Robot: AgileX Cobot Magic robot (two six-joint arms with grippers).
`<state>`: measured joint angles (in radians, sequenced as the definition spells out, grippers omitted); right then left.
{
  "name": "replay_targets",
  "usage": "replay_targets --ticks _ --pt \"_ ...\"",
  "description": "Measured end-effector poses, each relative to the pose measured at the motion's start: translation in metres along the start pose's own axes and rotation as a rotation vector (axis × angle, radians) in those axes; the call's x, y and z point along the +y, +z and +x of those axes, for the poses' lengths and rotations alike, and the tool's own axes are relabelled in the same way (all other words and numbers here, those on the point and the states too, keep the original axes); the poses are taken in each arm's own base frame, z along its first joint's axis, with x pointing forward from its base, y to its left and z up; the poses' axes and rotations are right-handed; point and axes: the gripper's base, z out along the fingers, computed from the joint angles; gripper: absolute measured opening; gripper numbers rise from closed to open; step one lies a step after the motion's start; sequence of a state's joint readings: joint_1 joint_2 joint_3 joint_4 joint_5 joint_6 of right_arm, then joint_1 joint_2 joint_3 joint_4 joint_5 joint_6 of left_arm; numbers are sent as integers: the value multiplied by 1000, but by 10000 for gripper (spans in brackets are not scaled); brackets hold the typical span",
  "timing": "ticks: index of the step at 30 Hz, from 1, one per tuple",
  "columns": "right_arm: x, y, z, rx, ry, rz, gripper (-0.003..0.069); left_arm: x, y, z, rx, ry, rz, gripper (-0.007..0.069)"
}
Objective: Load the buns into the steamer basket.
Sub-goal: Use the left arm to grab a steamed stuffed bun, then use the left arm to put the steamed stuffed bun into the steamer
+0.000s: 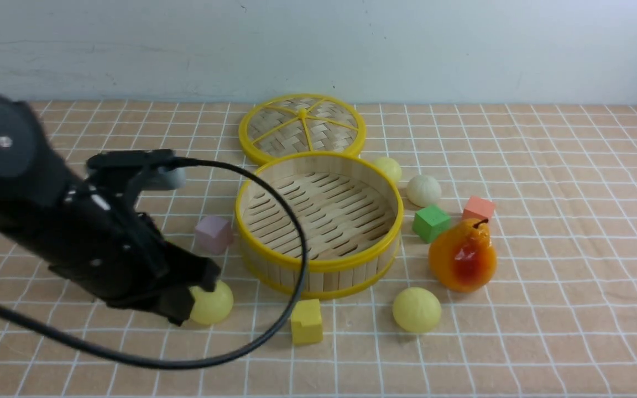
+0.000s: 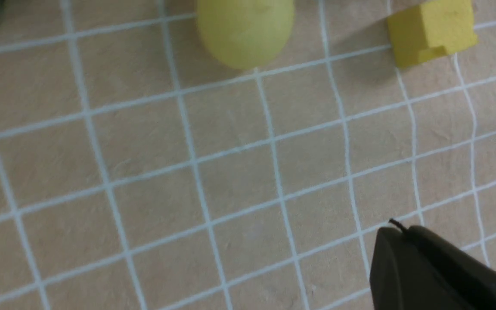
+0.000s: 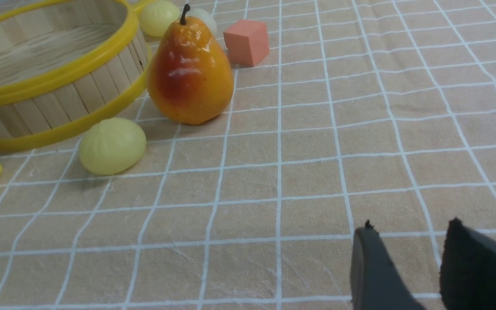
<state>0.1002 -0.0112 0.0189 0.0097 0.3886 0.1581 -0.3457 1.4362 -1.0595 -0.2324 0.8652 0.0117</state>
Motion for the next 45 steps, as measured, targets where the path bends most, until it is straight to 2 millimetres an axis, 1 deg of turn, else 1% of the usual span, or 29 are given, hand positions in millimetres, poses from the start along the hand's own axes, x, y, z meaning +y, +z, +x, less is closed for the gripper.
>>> replay_targets --ticks 2,5,6,8,9,10,11,12,15,16,17,18,19,22,23,24,26,28,30,33,36,37,38,42,43,45 --pt "0 0 0 0 0 0 239 -3 9 -15 -17 3 -39 -13" --pt "0 0 0 0 0 0 239 0 29 -28 4 6 -78 -13" --pt "0 0 0 0 0 0 239 2 38 -30 22 9 -87 -10" --pt "0 0 0 0 0 0 239 5 54 -34 49 22 -101 25" --pt "0 0 0 0 0 0 239 5 58 -34 53 27 -103 31" --pt "0 0 0 0 0 0 239 7 66 -36 54 40 -111 84" --pt "0 0 0 0 0 0 239 9 72 -36 58 46 -117 115" --pt "0 0 0 0 0 0 239 10 77 -38 48 58 -127 163" --pt "0 0 0 0 0 0 239 13 83 -42 14 85 -146 271" --pt "0 0 0 0 0 0 239 13 83 -42 12 87 -147 276" --pt "0 0 0 0 0 0 239 14 86 -45 -7 100 -155 302" --pt "0 0 0 0 0 0 239 15 88 -46 -22 107 -158 312" --pt "0 0 0 0 0 0 239 15 89 -46 -22 108 -158 312" --pt "0 0 0 0 0 0 239 17 101 -46 -10 112 -164 304" --pt "0 0 0 0 0 0 239 17 102 -46 -9 112 -164 300" --pt "0 0 0 0 0 0 239 18 108 -46 -2 112 -165 290" --pt "0 0 0 0 0 0 239 20 112 -46 -1 122 -172 281" --pt "0 0 0 0 0 0 239 22 120 -46 1 133 -179 251" --pt "0 0 0 0 0 0 240 22 122 -46 -3 136 -180 231" --pt "0 0 0 0 0 0 241 22 122 -47 -1 138 -182 156" --pt "0 0 0 0 0 0 241 22 120 -45 22 135 -185 32" --pt "0 0 0 0 0 0 241 21 117 -44 30 136 -185 1" --pt "0 0 0 0 0 0 241 21 113 -44 29 136 -186 -12" --pt "0 0 0 0 0 0 241 15 93 -45 4 141 -179 -13" --pt "0 0 0 0 0 0 241 6 75 -47 -50 158 -166 -13" --pt "0 0 0 0 0 0 241 -7 57 -53 -131 189 -144 -13"
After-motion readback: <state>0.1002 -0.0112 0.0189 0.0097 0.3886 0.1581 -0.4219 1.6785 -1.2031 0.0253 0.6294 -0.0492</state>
